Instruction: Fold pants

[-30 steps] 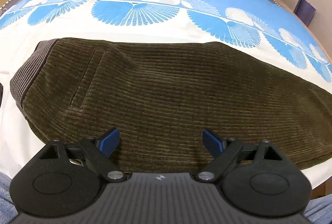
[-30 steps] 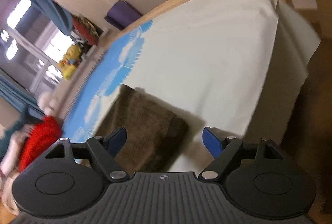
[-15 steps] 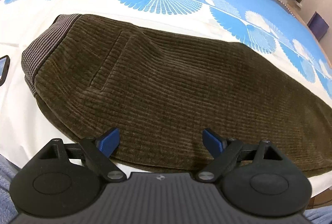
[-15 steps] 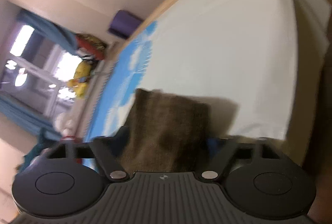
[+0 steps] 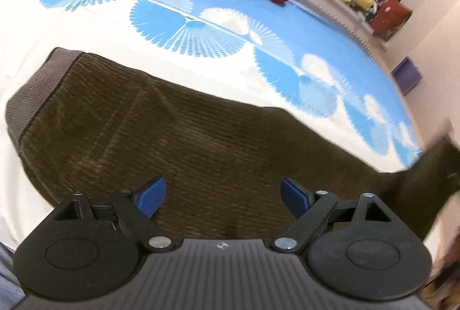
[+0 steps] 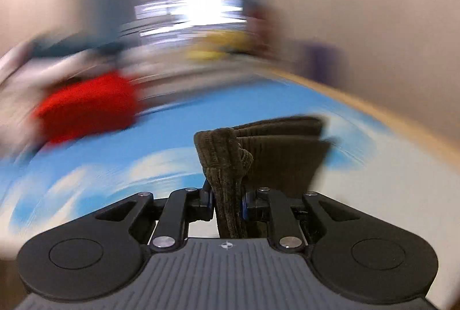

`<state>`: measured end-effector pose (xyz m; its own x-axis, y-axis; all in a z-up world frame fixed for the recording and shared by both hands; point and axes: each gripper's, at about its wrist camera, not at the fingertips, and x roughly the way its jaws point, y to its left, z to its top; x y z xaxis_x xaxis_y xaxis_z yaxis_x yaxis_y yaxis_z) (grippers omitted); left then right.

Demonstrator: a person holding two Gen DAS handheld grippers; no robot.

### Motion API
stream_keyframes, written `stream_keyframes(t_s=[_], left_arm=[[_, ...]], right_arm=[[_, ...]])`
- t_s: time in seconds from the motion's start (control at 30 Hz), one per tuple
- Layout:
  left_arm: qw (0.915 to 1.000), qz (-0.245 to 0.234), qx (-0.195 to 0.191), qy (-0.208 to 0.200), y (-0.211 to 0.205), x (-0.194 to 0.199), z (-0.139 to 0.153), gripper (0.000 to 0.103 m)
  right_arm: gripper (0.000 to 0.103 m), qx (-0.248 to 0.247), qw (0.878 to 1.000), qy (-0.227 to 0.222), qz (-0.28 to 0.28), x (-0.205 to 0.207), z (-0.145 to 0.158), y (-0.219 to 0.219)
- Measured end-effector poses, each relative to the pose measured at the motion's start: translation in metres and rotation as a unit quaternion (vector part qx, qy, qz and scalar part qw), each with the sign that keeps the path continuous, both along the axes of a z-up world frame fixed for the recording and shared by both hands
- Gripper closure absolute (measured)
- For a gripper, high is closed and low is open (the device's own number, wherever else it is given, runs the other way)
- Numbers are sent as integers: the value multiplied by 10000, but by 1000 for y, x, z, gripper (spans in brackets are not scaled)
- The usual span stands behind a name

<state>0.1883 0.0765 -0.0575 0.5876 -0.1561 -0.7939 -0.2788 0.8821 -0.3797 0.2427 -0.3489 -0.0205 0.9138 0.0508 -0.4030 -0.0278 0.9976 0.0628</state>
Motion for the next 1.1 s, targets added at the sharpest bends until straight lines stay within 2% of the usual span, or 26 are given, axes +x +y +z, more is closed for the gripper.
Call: stream_keyframes(t_s=[0.03,0.07,0.1,0.13,0.23,0.27,0.3,0.33,0.4,0.43,0.5,0.57,0.6,0.63,0.73,0.87,0.93,1.03,1.1], left_arm=[[10000,20,-80,-30,0,-1,-2,13],[9999,38,-123,-27,-1,-2,-5,13],[9999,47,-152,-3,-1,-3,-10,13],[9998,41,-185,47,-1,-5,-16,13],[9993,46,-323,187,-1,-13,-31,13],[9991,49,-381,206,-1,-14,-34,13],[9988,52,-431,216,-1,-16,-38,13],[9987,58,-449,229,0,-17,-41,13],[9987,55,-439,254,-2,-20,-45,13],[9988,39,-426,251,-3,-22,-46,13],[9990,12,-393,212,-3,-26,-45,13],[9991,23,-379,163,-2,-29,-43,13],[9991,37,-383,152,-2,-31,-44,13],[9991,47,-393,148,-3,-33,-44,13],[9990,30,-433,126,-7,-39,-44,13],[9989,-1,-458,93,-12,-43,-42,13],[9989,-3,-454,100,-13,-44,-42,13],[9990,33,-444,89,-11,-46,-41,13],[9990,60,-429,83,-9,-47,-40,13]], right_arm=[[85,-407,9969,-73,674,-8,-5,42],[85,-844,9863,-104,1416,-20,-17,84],[85,-1191,9721,-77,2021,-33,-34,117],[85,-1498,9537,131,2603,-46,-59,150],[85,-2131,9096,1101,3393,-68,-135,204],[85,-2347,8988,1146,3519,-78,-149,212],[83,-2747,8912,784,3524,-91,-154,219],[81,-2955,8835,676,3572,-97,-154,222],[80,-2458,9018,875,3446,-89,-147,215],[79,-2289,9068,975,3403,-87,-144,212],[57,-2041,9066,1079,3534,-88,-135,208],[51,-1598,9056,1127,3763,-91,-125,199],[44,-1361,9019,1203,3918,-94,-120,194],[41,-1106,8980,1288,4059,-95,-116,191],[42,-478,9039,1444,3997,-97,-106,177],[47,396,9260,1450,3462,-77,-93,156],[49,281,9296,1476,3366,-70,-94,156],[52,-106,9174,1820,3539,-62,-110,168],[61,-313,9157,1861,3548,-64,-115,176]])
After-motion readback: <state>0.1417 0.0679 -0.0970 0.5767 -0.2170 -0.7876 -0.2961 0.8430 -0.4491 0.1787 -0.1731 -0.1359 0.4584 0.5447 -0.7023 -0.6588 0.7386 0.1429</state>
